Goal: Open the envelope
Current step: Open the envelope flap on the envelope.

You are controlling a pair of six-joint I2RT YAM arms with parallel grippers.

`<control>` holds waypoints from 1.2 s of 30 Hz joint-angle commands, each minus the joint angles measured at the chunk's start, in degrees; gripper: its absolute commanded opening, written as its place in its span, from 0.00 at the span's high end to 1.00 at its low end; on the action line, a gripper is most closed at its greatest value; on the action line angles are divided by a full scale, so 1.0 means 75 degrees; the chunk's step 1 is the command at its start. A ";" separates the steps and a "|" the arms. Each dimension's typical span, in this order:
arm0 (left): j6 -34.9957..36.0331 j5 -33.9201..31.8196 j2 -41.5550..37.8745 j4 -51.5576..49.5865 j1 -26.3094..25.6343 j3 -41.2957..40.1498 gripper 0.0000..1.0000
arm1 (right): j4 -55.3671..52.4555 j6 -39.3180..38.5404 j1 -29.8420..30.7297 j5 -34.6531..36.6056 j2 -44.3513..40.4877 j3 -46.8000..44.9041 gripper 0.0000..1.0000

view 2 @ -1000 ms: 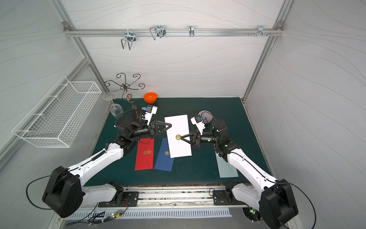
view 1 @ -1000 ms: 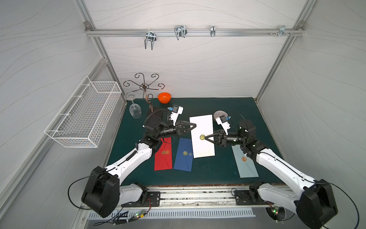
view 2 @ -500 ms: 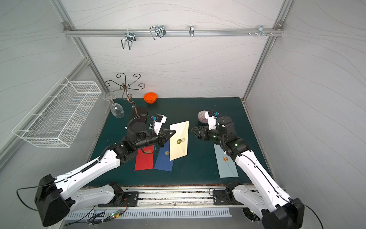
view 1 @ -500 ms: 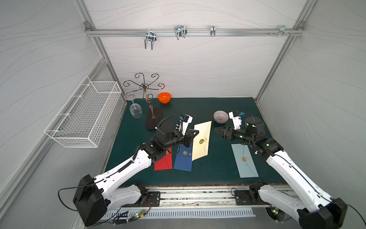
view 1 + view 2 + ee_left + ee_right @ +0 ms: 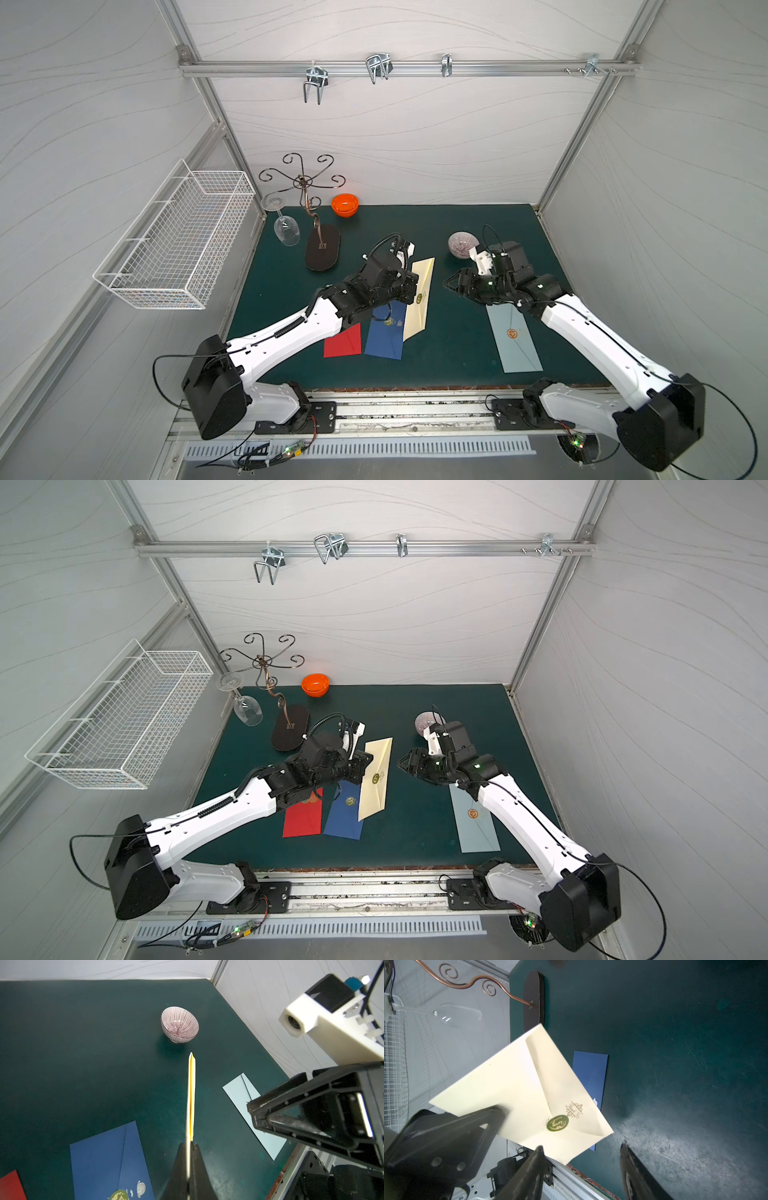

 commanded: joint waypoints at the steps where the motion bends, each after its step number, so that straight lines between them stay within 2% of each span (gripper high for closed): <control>1: -0.0707 0.0375 0.0153 0.0332 -0.0013 0.0304 1.00 | -0.0393 0.0310 0.0173 0.0187 0.0150 0.0179 0.41; 6: -0.0902 0.0677 0.0307 0.0425 -0.0013 0.0266 1.00 | -0.0454 0.0386 0.0331 0.0432 0.0271 0.0199 0.39; 9: -0.0926 0.0703 0.0343 0.0459 -0.0006 0.0204 1.00 | -0.0835 0.0657 0.0455 0.1248 0.0335 0.0318 0.38; 11: -0.0974 0.0668 0.0369 0.0543 -0.0006 0.0127 1.00 | -0.0851 0.0704 0.0503 0.1469 0.0332 0.0291 0.38; 17: -0.1108 0.0725 0.0504 0.0602 -0.0008 0.0148 1.00 | -0.0841 0.0893 0.0541 0.1440 0.0534 0.0292 0.38; 21: -0.1103 0.0731 0.0510 0.0618 -0.0006 0.0107 1.00 | -0.1051 0.1223 0.0674 0.1770 0.0720 0.0469 0.39; 28: -0.1044 0.0953 0.0527 0.0993 -0.0006 -0.0039 1.00 | -0.0918 0.1218 0.0961 0.1707 0.1061 0.0646 0.39; 32: -0.0674 0.0869 0.0499 0.0913 -0.0012 -0.0074 1.00 | -0.1416 0.1186 0.1217 0.2469 0.1260 0.0945 0.39; 36: -0.0275 0.0600 0.0365 0.1154 -0.0007 -0.0295 1.00 | -0.1389 0.0895 0.1294 0.2545 0.1345 0.1060 0.38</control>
